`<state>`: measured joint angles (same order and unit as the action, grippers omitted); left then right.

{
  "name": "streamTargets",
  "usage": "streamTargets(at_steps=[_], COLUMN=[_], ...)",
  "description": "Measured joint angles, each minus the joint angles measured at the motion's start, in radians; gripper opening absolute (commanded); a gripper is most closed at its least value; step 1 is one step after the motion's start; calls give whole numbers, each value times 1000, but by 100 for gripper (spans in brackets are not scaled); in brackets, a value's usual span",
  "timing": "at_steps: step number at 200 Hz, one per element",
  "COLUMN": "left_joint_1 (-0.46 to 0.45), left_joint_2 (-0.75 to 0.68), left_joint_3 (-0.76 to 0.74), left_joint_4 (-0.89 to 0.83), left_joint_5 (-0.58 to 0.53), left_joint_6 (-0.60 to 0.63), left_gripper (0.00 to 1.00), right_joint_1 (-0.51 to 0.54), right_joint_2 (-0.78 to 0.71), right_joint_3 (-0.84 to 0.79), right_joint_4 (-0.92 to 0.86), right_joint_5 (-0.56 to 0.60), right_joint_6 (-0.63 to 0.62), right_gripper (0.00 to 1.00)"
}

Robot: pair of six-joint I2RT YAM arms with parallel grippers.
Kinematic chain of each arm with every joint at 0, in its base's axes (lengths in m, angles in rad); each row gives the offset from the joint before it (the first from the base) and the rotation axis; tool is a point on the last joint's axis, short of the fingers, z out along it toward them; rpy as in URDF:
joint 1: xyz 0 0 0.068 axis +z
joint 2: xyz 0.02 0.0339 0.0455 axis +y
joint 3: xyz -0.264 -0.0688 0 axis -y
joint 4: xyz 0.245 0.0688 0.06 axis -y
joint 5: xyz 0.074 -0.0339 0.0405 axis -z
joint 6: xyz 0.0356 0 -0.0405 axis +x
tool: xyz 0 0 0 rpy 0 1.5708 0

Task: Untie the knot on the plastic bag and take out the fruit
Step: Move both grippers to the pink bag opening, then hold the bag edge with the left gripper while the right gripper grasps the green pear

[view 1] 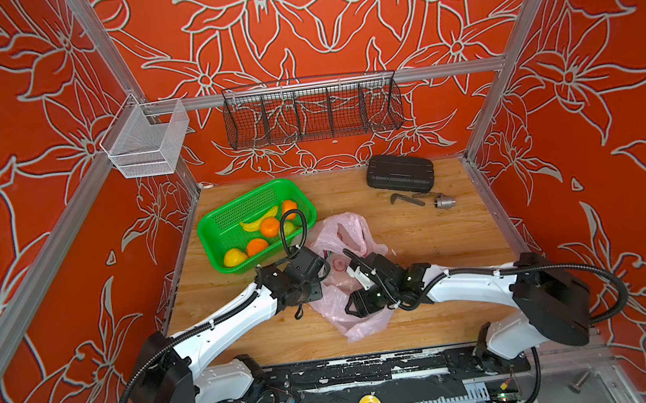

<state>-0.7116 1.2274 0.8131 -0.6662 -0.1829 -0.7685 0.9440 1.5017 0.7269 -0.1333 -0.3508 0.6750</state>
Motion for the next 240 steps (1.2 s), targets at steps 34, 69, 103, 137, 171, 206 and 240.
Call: streamTargets(at_steps=[34,69,103,137,171,206,240], left_joint_1=[11,32,74,89,90,104,129], left_joint_2=[-8,-19,-40,-58,-79,-127,-162], left_joint_3=[-76,-120,-162,-183,-183,-183,-183], left_joint_4=[20,33,47,57,59,67,85], left_joint_5=[17,29,42,58,67,81,105], left_joint_6=[-42,-69,-81,-82,-85,-85,-85], left_gripper=[28,13,9,8,8,8,8], right_joint_1=[1,6,7,6,6,7,7], right_joint_2=[26,26,-35,-83,-3,130,235], right_joint_3=[7,24,48,89,138,142,157], right_joint_4=[-51,-74,-67,19,154,330,439], right_joint_5=[-5,3,46,146,182,181,185], right_joint_6=[-42,-57,-45,-32,-9,36,61], right_gripper=[62,70,74,74,68,67,68])
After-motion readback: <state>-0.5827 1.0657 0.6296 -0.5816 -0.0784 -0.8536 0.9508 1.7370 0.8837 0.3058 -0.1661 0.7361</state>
